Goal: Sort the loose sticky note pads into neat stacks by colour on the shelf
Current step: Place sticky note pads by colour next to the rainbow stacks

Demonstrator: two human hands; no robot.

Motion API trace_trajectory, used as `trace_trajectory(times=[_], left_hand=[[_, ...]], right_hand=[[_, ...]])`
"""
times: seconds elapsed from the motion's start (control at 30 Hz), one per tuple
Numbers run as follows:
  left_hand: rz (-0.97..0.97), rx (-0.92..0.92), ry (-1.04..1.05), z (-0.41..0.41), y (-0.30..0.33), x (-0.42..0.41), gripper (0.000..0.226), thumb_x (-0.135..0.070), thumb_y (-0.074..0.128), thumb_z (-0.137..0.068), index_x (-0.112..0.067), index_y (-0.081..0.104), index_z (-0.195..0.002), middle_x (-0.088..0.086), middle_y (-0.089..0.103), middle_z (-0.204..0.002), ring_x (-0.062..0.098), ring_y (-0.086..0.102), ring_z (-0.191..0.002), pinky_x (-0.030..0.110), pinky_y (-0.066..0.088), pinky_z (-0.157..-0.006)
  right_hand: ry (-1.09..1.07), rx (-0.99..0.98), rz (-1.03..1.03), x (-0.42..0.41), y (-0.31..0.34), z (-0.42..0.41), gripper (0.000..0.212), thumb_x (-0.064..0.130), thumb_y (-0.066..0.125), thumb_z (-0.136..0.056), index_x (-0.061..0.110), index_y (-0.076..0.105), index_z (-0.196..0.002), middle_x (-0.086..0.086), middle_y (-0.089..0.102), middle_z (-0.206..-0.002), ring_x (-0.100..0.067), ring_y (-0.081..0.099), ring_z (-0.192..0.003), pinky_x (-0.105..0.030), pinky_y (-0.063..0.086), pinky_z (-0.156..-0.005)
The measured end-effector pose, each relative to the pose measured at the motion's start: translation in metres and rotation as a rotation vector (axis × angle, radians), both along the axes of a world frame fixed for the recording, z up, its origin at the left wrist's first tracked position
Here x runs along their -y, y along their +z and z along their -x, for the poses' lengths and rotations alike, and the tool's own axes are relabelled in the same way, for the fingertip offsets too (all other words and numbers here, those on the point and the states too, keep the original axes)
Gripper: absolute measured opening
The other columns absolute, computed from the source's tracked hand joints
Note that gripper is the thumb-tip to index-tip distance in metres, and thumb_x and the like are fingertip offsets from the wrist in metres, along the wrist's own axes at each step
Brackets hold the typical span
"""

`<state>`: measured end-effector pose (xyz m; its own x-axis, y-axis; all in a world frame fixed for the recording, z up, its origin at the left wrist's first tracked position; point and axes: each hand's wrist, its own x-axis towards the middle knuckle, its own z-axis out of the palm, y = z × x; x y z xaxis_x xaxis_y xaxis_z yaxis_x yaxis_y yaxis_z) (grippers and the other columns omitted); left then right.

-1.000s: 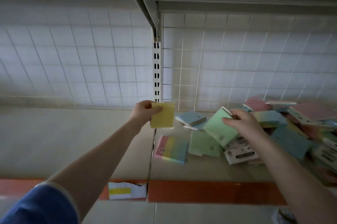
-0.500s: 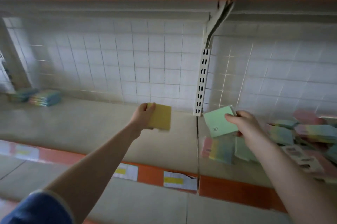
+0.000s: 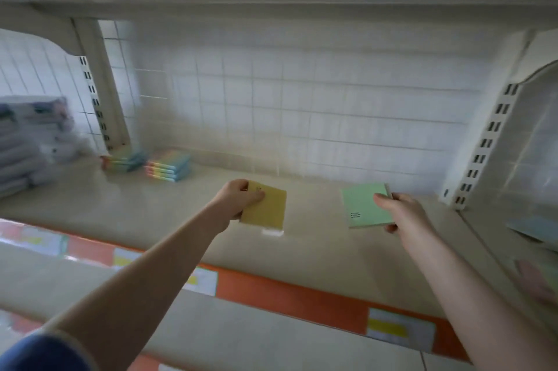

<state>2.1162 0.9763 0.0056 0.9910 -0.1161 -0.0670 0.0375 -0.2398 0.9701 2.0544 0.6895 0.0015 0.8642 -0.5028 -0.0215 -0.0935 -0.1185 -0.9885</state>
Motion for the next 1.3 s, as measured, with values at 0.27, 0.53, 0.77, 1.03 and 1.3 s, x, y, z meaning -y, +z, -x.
trace_trajectory(times=[0.27, 0.53, 0.77, 1.03, 1.3], left_hand=[[0.042, -0.08, -0.007, -0.028, -0.006, -0.063, 0.021, -0.006, 0.059, -0.09, -0.015, 0.058, -0.109, 0.006, 0.059, -0.097, 0.017, 0.059, -0.083, 0.029, 0.052, -0.07], [-0.329, -0.065, -0.102, -0.051, 0.003, -0.093, 0.031, -0.016, 0.071, -0.082, -0.016, 0.063, -0.111, 0.0, 0.059, -0.095, 0.01, 0.055, -0.082, 0.018, 0.048, -0.065], [-0.626, -0.127, -0.2, -0.068, 0.01, -0.109, 0.033, -0.029, 0.058, -0.092, -0.009, 0.058, -0.118, 0.002, 0.056, -0.097, 0.011, 0.049, -0.076, 0.017, 0.04, -0.059], [-0.621, -0.055, 0.167, -0.105, -0.008, -0.115, 0.047, -0.034, 0.05, -0.094, 0.001, 0.047, -0.125, 0.015, 0.058, -0.116, 0.029, 0.06, -0.101, 0.031, 0.049, -0.077], [-0.998, 0.166, 0.093, -0.112, -0.016, -0.113, 0.05, -0.052, 0.043, -0.094, -0.01, 0.051, -0.12, 0.01, 0.06, -0.119, 0.029, 0.058, -0.11, 0.033, 0.045, -0.085]], right_hand=[[0.039, -0.03, -0.024, -0.059, -0.005, -0.049, 0.014, 0.014, 0.062, -0.087, 0.011, 0.059, -0.1, -0.01, 0.058, -0.087, -0.017, 0.05, -0.068, -0.025, 0.031, -0.051], [0.088, -0.072, -0.061, -0.072, -0.001, -0.094, 0.007, 0.012, 0.061, -0.087, 0.013, 0.055, -0.087, -0.006, 0.056, -0.075, -0.016, 0.049, -0.064, -0.025, 0.03, -0.052], [0.073, -0.141, -0.162, -0.094, 0.003, -0.121, 0.018, 0.003, 0.057, -0.088, 0.012, 0.051, -0.073, -0.007, 0.052, -0.068, -0.018, 0.047, -0.06, -0.024, 0.032, -0.056], [0.046, -0.176, -0.198, -0.121, -0.013, -0.14, 0.011, 0.002, 0.057, -0.087, 0.009, 0.056, -0.077, -0.008, 0.054, -0.069, -0.02, 0.05, -0.06, -0.023, 0.038, -0.053], [-0.028, -0.208, 0.029, -0.137, -0.027, -0.135, 0.005, 0.003, 0.064, -0.082, 0.006, 0.061, -0.079, -0.009, 0.055, -0.062, -0.02, 0.049, -0.051, -0.019, 0.037, -0.04]])
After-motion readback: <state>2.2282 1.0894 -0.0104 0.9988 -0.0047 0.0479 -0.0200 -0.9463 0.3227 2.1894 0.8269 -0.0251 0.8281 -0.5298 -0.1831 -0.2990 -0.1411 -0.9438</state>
